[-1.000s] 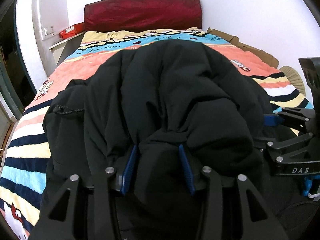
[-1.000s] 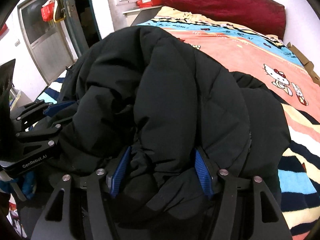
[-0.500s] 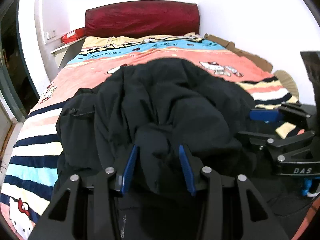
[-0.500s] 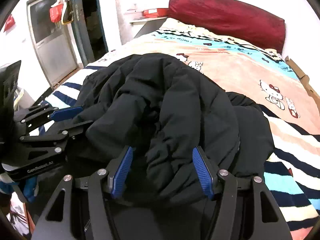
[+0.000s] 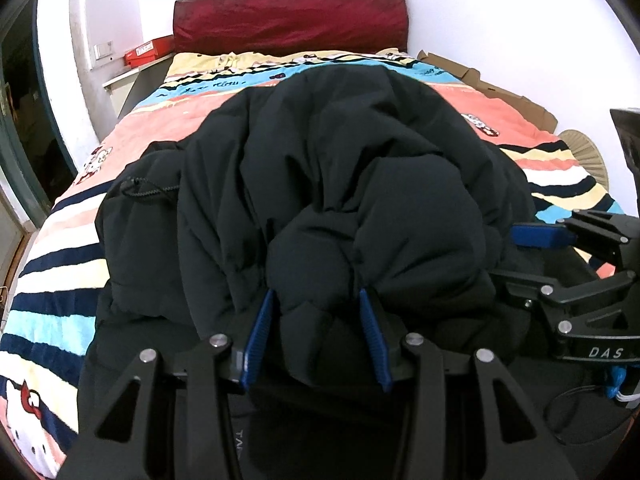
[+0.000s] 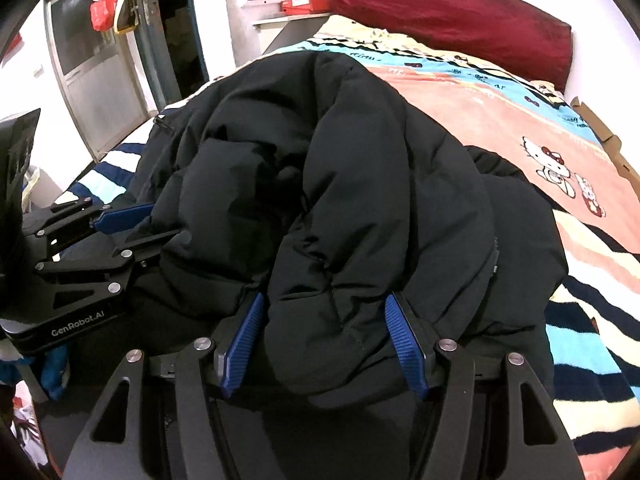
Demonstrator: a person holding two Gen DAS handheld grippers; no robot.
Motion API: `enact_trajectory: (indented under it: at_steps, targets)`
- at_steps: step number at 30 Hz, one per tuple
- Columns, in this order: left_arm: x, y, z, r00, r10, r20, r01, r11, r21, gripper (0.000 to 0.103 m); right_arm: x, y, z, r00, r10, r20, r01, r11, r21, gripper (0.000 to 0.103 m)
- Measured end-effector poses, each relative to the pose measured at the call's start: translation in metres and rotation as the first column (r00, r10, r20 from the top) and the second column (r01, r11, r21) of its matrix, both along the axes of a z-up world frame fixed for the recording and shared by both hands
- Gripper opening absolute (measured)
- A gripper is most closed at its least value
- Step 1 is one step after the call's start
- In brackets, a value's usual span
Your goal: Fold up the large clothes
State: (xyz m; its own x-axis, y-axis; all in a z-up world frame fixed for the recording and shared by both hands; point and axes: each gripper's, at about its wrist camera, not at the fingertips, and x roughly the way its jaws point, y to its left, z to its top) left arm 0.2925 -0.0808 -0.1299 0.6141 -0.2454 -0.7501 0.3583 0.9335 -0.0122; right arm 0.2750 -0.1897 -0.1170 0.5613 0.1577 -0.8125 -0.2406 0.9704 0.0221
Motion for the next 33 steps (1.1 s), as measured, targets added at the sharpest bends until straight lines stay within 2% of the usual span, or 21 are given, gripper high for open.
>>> enact_trajectory:
  at_steps: [7, 13, 23, 33]
  targets:
    - [0.004, -0.002, -0.006, 1.0, 0.004, -0.009, -0.004, 1.0, 0.012, 0.043, 0.003, 0.001, -0.006, 1.0, -0.005, -0.014, 0.005, 1.0, -0.021, 0.062]
    - [0.0, -0.002, 0.0, 1.0, -0.006, -0.004, 0.006, 1.0, 0.013, 0.044, -0.002, 0.007, -0.001, 1.0, -0.024, -0.011, 0.024, 0.999, -0.034, 0.062]
    - [-0.026, 0.01, 0.042, 0.998, -0.008, 0.054, 0.01, 1.0, -0.029, 0.045, -0.031, 0.015, 0.029, 0.999, -0.024, 0.034, 0.025, 0.999, -0.04, 0.064]
    - [-0.073, 0.032, 0.086, 0.994, -0.004, 0.107, 0.009, 0.999, -0.046, 0.047, -0.088, 0.014, 0.077, 0.992, -0.016, 0.127, 0.02, 0.999, -0.028, 0.075]
